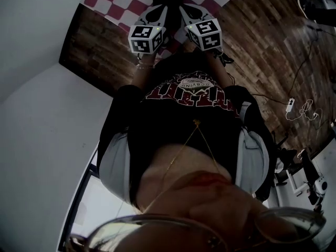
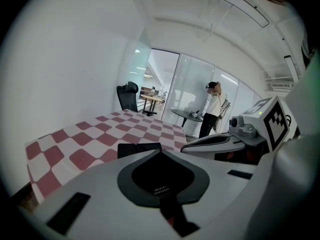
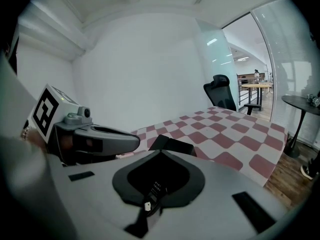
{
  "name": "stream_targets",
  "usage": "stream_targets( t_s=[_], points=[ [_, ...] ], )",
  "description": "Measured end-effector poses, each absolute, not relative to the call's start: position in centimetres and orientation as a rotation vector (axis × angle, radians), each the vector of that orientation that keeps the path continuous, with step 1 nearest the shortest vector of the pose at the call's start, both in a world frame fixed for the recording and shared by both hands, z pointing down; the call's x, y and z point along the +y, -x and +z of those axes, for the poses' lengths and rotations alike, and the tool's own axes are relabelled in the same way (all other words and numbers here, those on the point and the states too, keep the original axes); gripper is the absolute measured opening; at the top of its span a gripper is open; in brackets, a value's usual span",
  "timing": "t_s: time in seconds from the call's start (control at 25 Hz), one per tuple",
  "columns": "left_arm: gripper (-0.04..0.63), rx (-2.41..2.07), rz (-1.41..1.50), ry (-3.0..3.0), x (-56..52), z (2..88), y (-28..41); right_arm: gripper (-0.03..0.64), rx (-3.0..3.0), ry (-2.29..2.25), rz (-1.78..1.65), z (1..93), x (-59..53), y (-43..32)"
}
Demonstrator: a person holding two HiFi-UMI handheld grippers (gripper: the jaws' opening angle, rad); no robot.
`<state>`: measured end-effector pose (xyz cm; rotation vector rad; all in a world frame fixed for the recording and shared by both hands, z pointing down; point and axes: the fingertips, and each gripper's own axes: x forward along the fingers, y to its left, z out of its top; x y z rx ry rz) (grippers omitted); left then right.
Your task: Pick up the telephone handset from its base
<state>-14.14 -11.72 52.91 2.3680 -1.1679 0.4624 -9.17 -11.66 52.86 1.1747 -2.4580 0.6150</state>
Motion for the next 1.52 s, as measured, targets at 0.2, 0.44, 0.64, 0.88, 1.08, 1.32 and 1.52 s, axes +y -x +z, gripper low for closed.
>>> stream_targets(
  t_s=[0.2,0.44,0.64,0.88,1.08,1.32,1.52],
  points=[
    [0.009,-1.142,0.496,-2.359,-11.8,54.4,14.6,0.017,-2.419,-1.179,0.631,54.3,-11.4,9.4],
    [0.011,-1.088,0.524,-2.336,-11.8,56.5,16.5,0.017,-2.369,-1.150,0.665,56.8,-11.0,11.1],
    [0.011,-1.022,0.566,-2.316,-12.3,58.2,18.3,0.017,-2.332,-1.111,0.682,58.5,-10.7,12.0],
    [0.011,-0.914,0.626,-2.291,-13.2,60.4,19.9,0.017,-2.293,-1.076,0.701,60.2,-10.5,12.5],
    [0.033,-0.737,0.767,-2.306,-12.9,62.6,20.6,0.017,-2.263,-1.076,0.705,61.0,-10.3,12.2],
    [0.057,-0.593,0.706,-2.288,-13.2,62.5,20.7,0.017,-2.249,-1.074,0.710,61.2,-10.2,12.2],
    [0.066,-0.535,0.656,-2.293,-13.4,61.9,19.8,0.017,-2.256,-1.074,0.701,61.1,-10.1,12.3]
  ],
)
